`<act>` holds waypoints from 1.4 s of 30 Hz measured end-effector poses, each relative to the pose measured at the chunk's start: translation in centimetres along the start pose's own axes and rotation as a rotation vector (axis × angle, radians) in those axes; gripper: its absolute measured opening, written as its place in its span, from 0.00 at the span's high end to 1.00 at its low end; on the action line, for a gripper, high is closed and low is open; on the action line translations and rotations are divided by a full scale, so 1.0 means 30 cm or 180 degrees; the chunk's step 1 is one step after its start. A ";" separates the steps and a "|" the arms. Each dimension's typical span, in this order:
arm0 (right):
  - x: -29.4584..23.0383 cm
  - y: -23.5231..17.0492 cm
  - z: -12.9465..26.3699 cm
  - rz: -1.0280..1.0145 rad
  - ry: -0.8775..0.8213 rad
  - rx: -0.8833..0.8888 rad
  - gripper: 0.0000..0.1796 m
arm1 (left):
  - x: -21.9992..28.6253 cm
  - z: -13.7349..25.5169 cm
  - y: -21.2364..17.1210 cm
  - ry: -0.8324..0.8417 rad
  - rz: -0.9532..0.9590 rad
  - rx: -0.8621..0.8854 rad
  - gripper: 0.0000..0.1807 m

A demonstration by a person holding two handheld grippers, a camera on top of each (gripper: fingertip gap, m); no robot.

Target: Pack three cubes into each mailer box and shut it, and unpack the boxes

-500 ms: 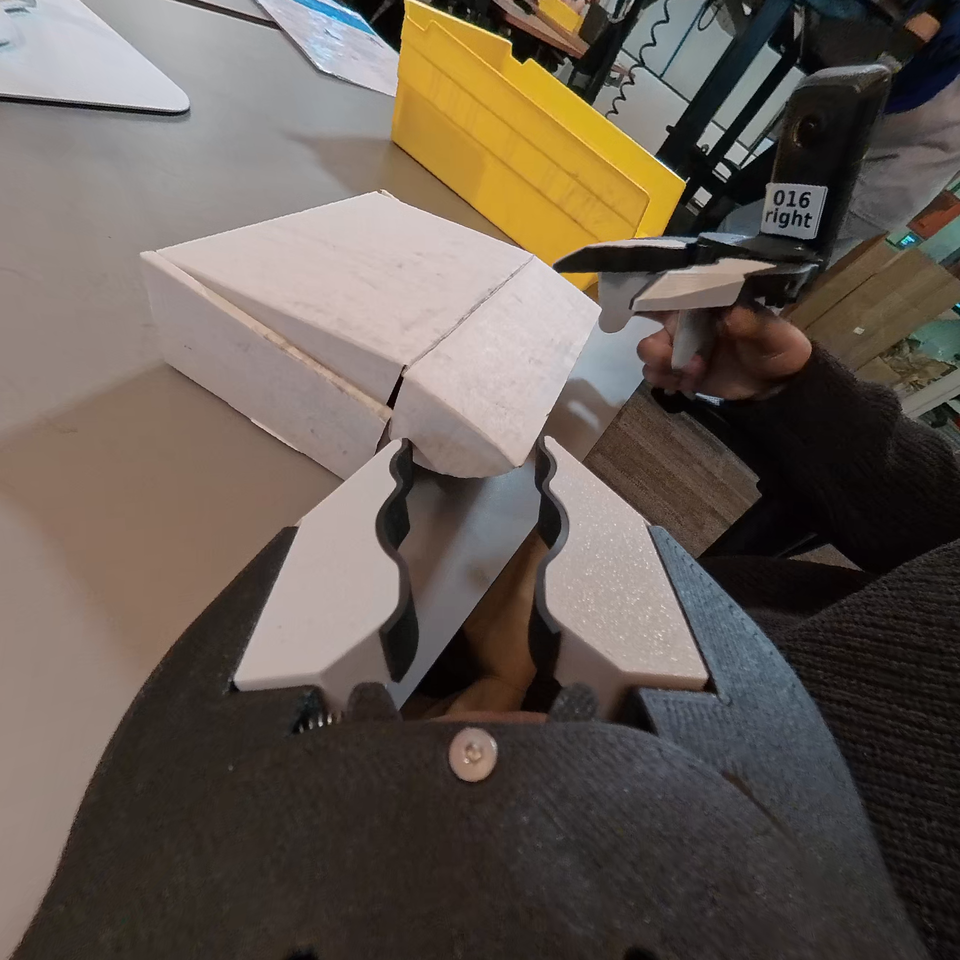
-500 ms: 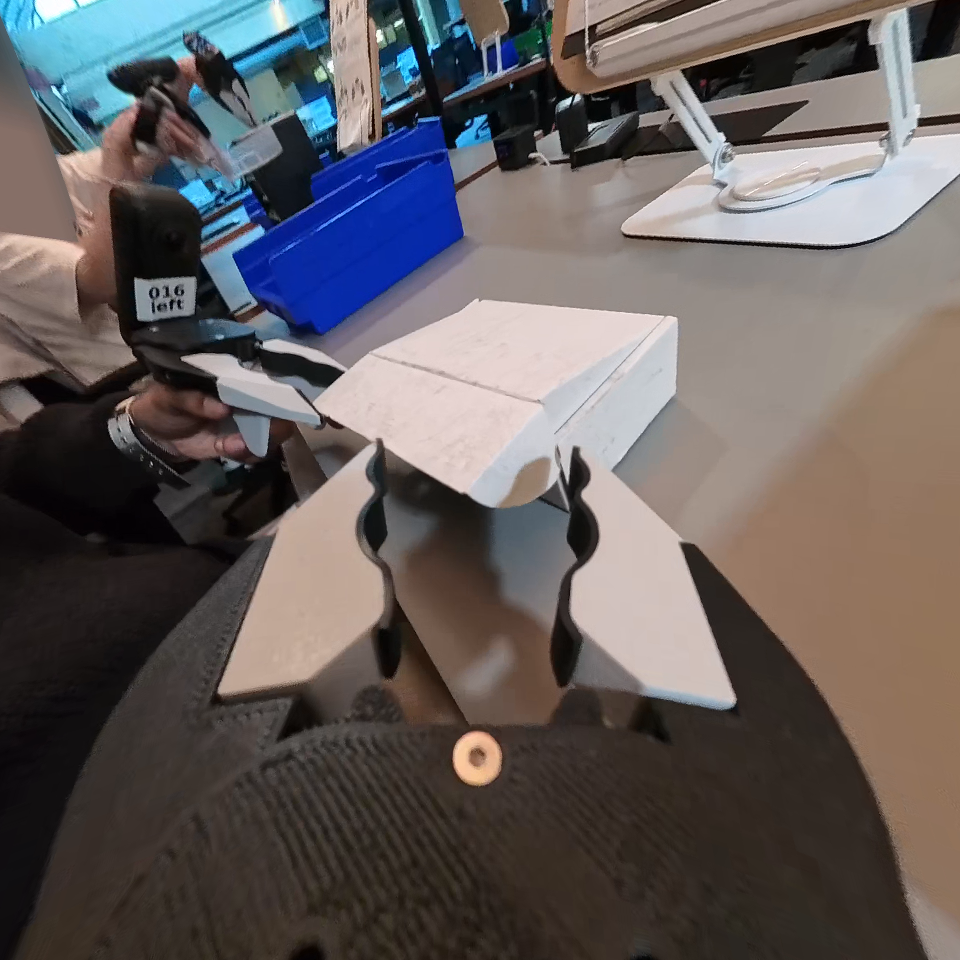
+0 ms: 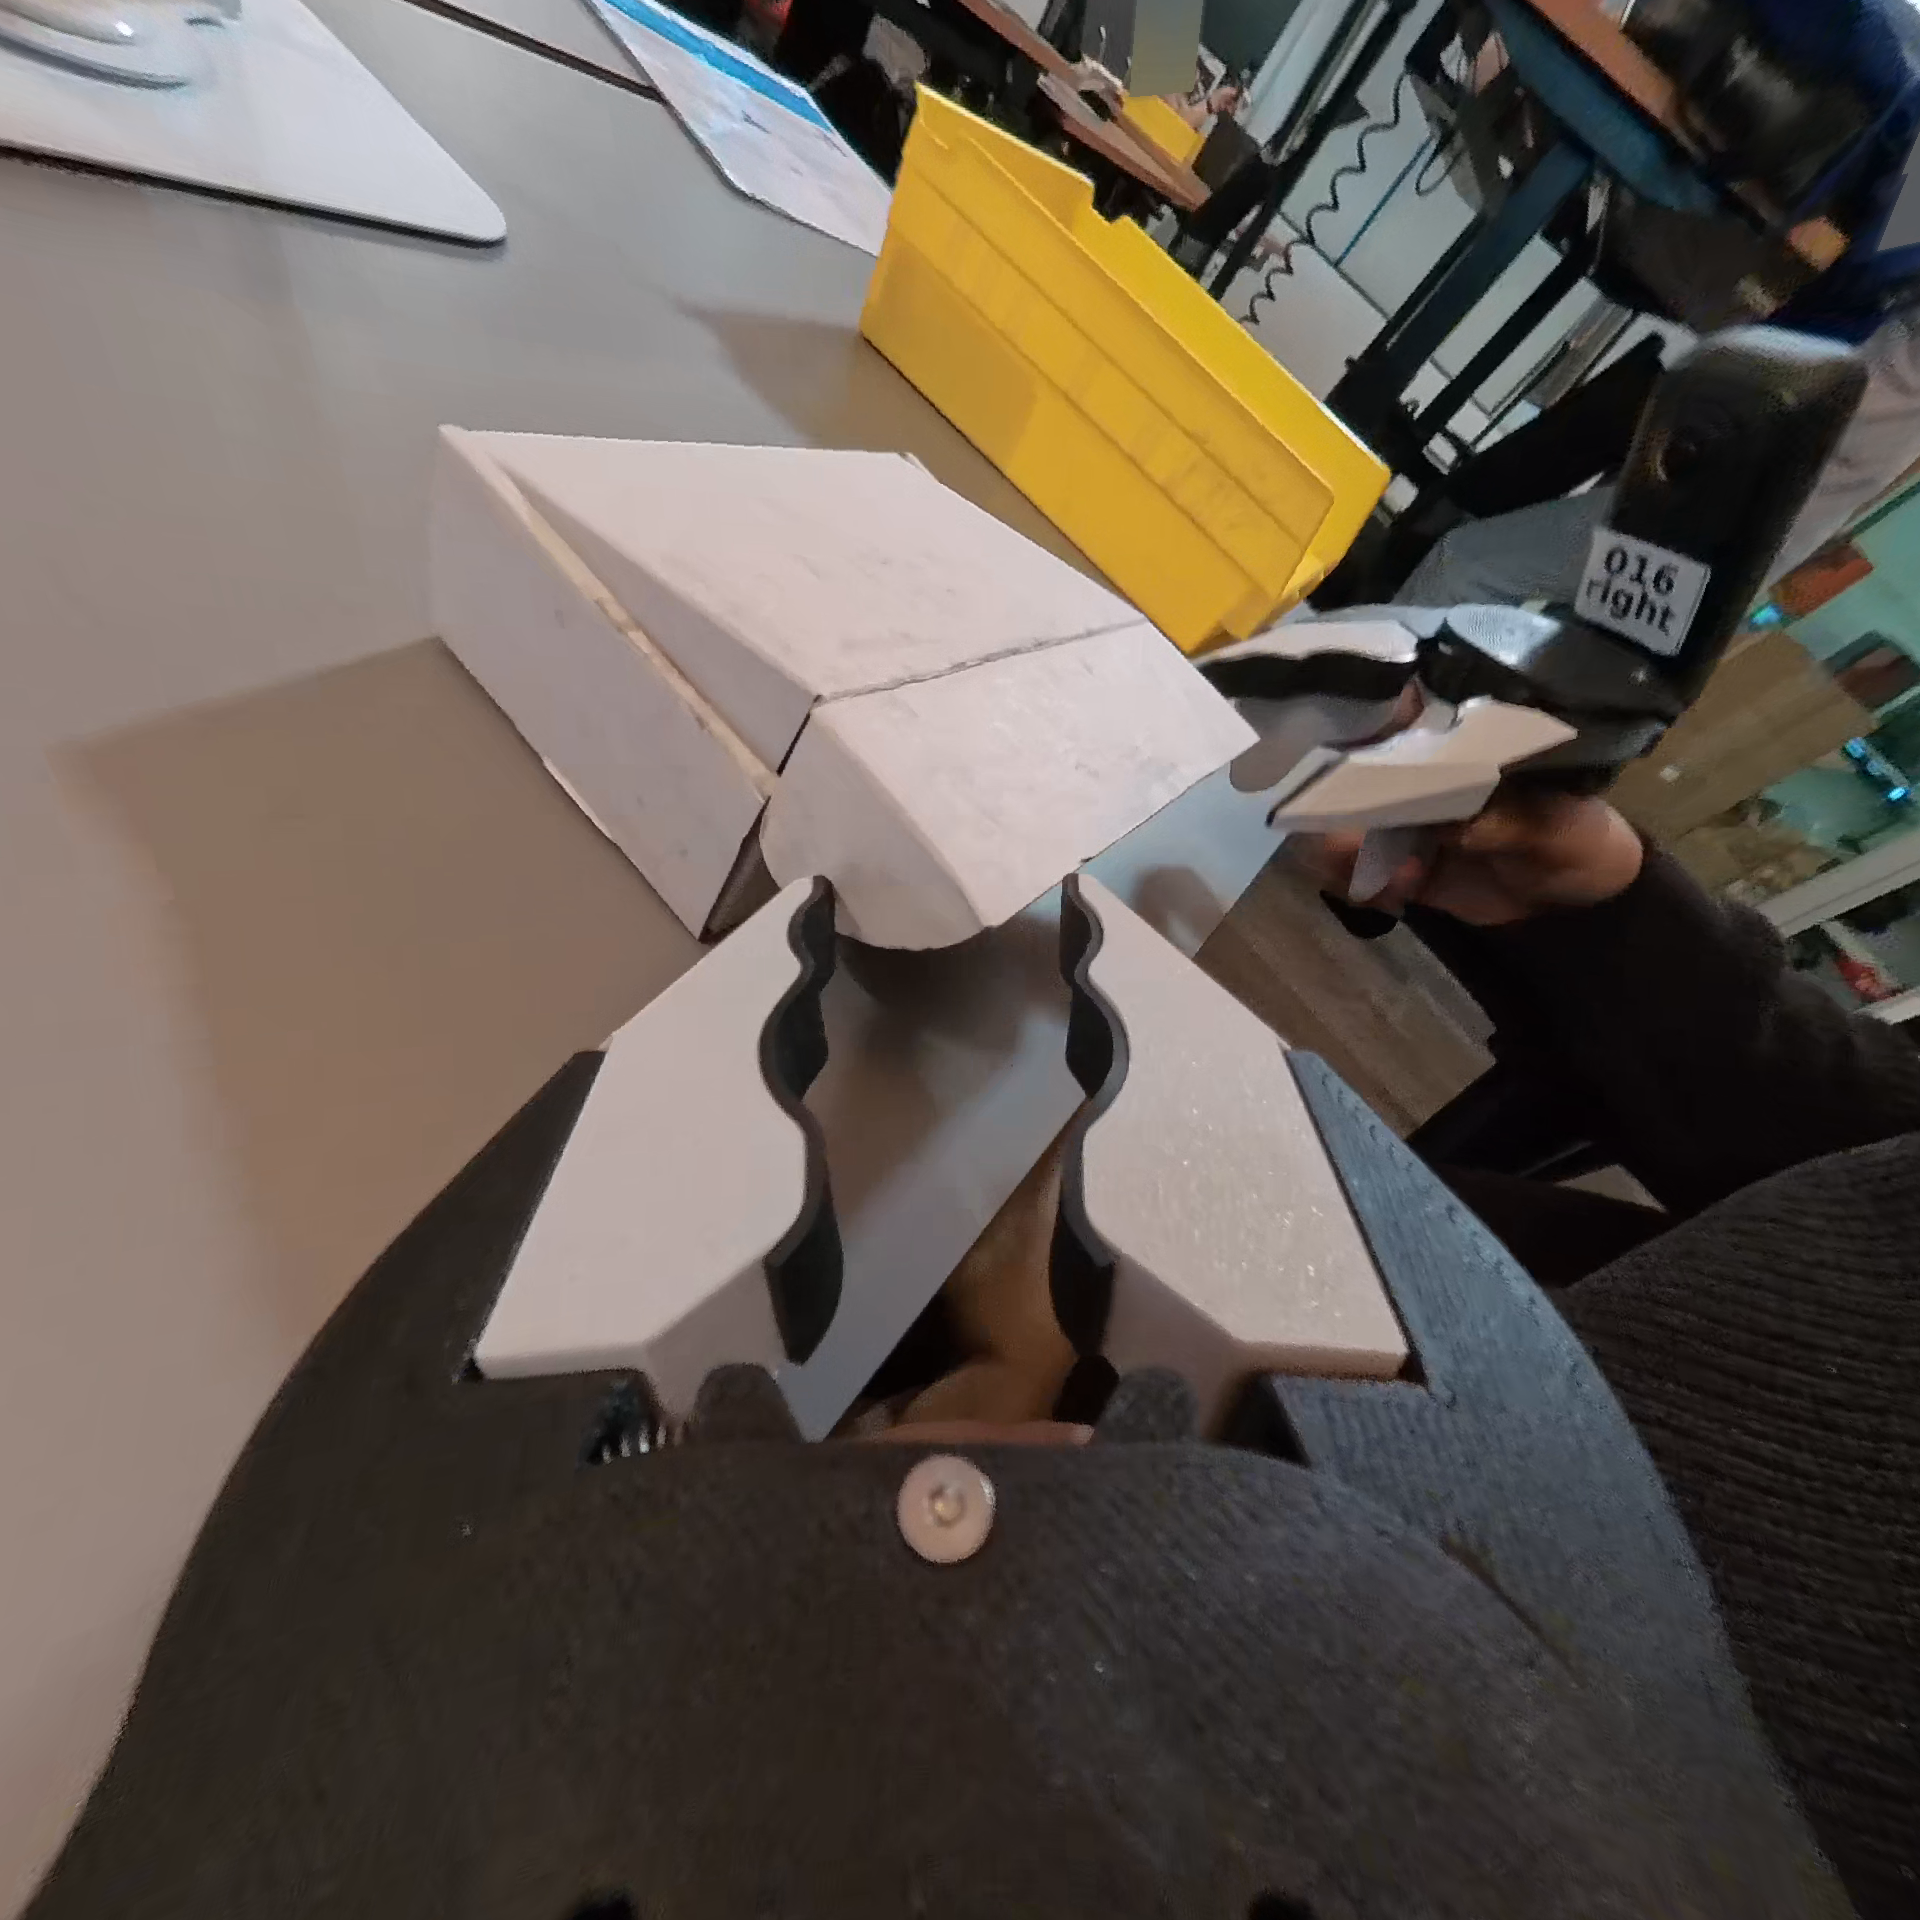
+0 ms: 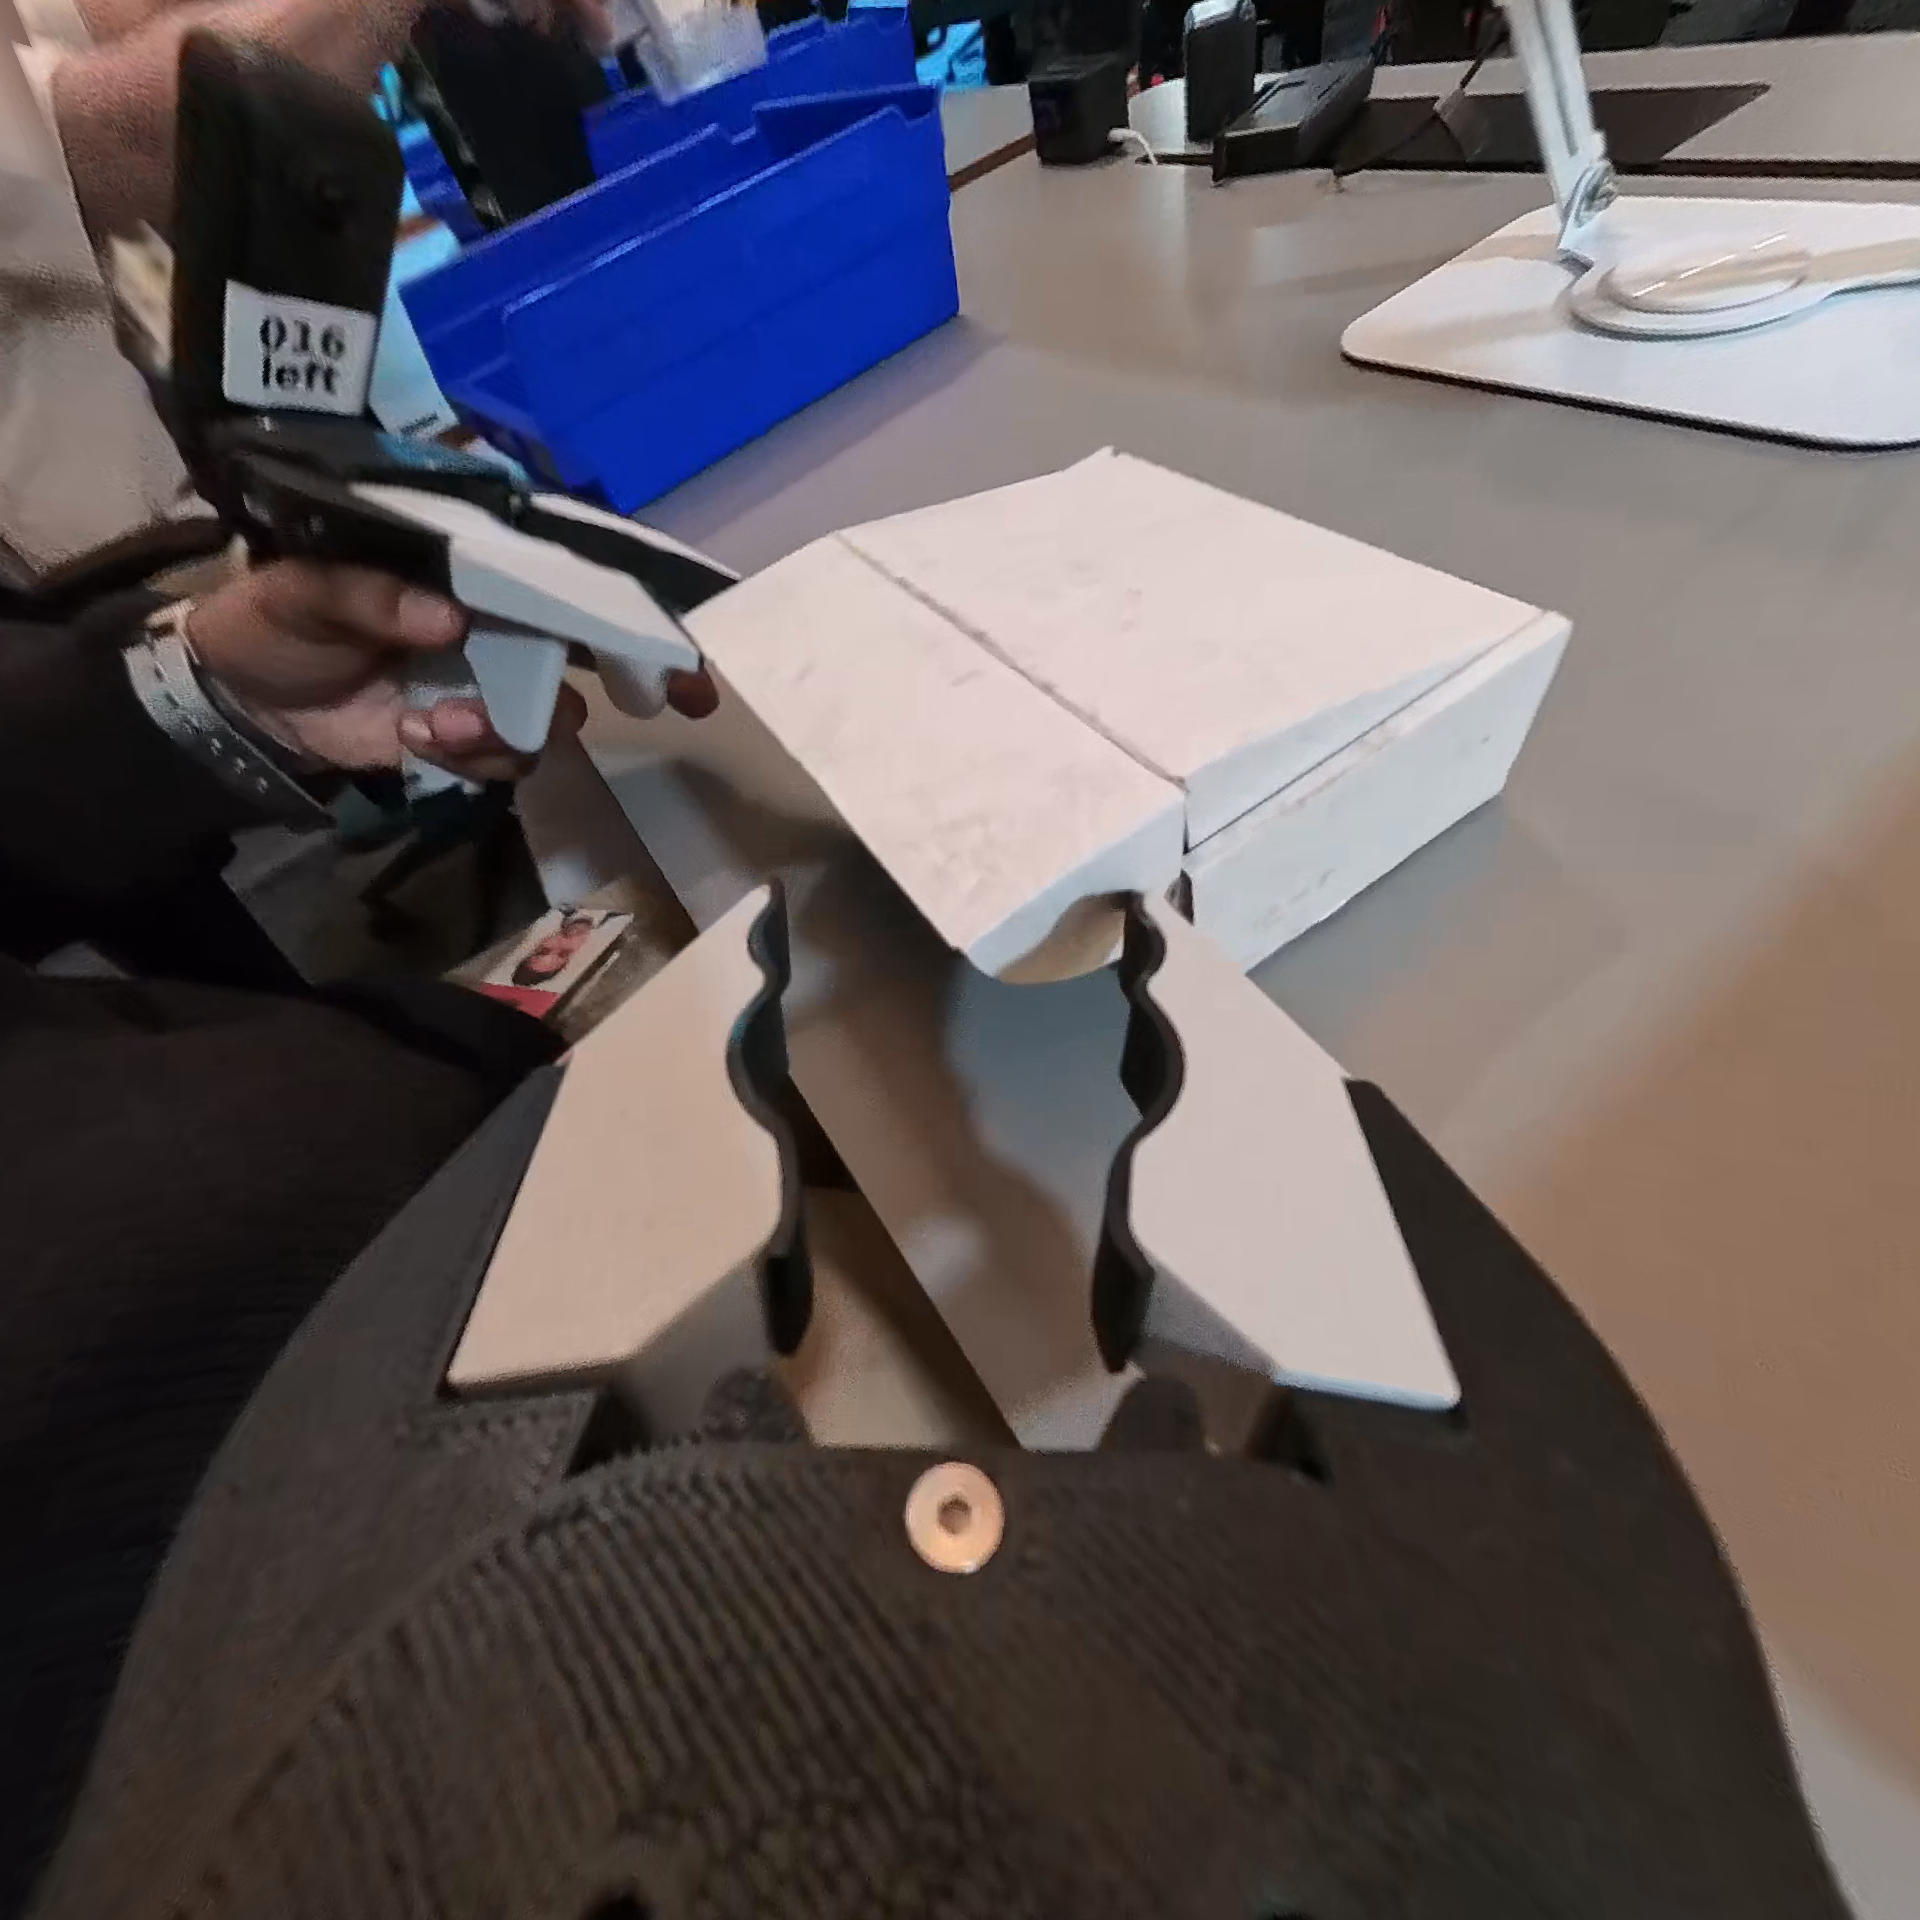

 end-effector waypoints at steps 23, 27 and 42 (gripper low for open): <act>0.001 -0.027 -0.007 0.0111 -0.0129 -0.0146 0.65 | -0.001 -0.004 0.032 -0.0109 0.0094 0.0115 0.77; 0.014 -0.010 0.008 0.0113 -0.0162 -0.0053 0.64 | 0.001 0.005 0.052 -0.0169 0.0154 0.0199 0.77; 0.052 0.027 -0.010 -0.0376 -0.0211 0.0238 0.72 | -0.022 -0.019 0.066 -0.0278 0.0369 0.0146 0.77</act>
Point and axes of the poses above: each gripper's, where its closed fingertips meet, z back along the fingers, y out of its top, x = y × z across the jaws, the point moved 1 cm from there along z, back along the fingers, and after that the axes turned 10 degrees about z, right-handed, at the moved point
